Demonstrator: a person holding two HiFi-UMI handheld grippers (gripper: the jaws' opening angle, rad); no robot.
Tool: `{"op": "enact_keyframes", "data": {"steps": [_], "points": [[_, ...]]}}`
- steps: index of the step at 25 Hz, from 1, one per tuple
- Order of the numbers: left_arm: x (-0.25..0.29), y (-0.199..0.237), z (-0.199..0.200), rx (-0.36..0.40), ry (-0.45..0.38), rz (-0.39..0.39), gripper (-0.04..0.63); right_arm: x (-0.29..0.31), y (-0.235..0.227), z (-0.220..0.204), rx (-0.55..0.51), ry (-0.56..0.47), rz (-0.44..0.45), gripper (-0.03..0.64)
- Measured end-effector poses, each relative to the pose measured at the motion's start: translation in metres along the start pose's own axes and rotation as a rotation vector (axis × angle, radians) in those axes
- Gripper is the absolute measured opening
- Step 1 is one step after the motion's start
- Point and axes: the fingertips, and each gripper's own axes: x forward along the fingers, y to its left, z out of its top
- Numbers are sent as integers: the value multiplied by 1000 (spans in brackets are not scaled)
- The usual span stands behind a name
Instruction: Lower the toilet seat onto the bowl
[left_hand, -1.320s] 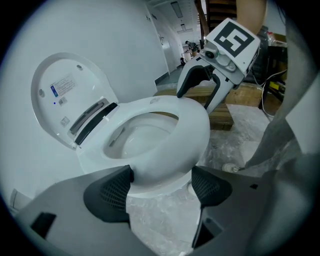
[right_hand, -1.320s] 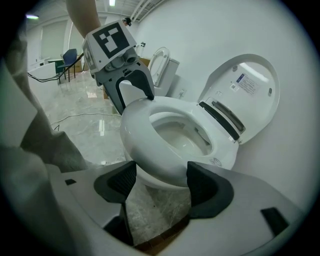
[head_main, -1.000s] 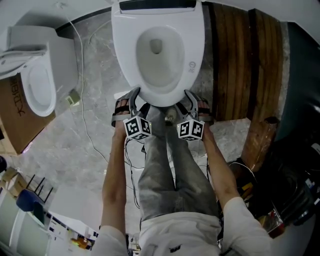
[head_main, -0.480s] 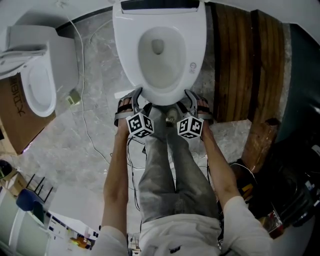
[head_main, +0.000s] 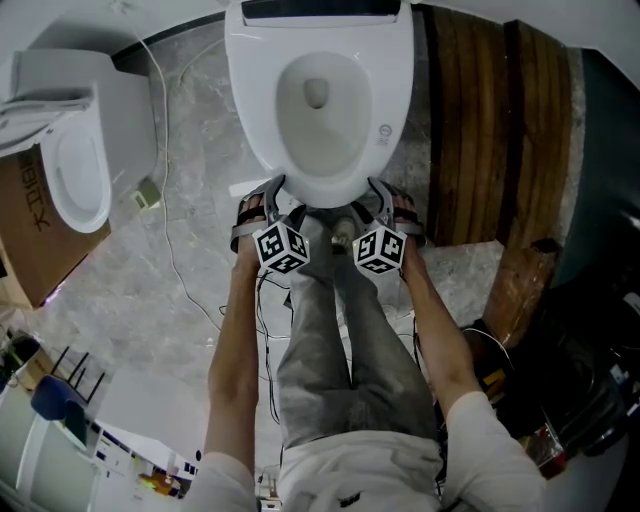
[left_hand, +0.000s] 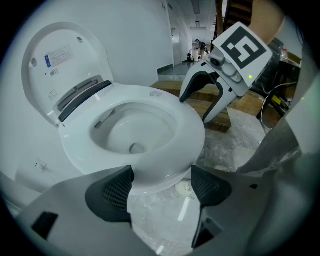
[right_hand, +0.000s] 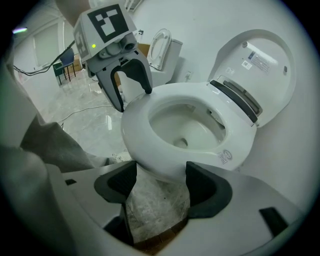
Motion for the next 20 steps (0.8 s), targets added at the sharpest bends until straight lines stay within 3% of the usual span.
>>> {"op": "enact_keyframes", "data": {"steps": [5, 9, 14, 20], "points": [[-3, -1, 1, -82, -4, -18, 362, -1, 0, 1, 30, -3, 27, 307], [-14, -1, 8, -145, -45, -1, 293, -8, 2, 4, 79, -27, 34, 267], [-32, -1, 18, -225, -90, 25, 219, -29, 3, 19, 200, -132, 52, 236], [-65, 9, 36, -335, -185, 92, 169, -68, -12, 39, 309, -242, -11, 235]]}}
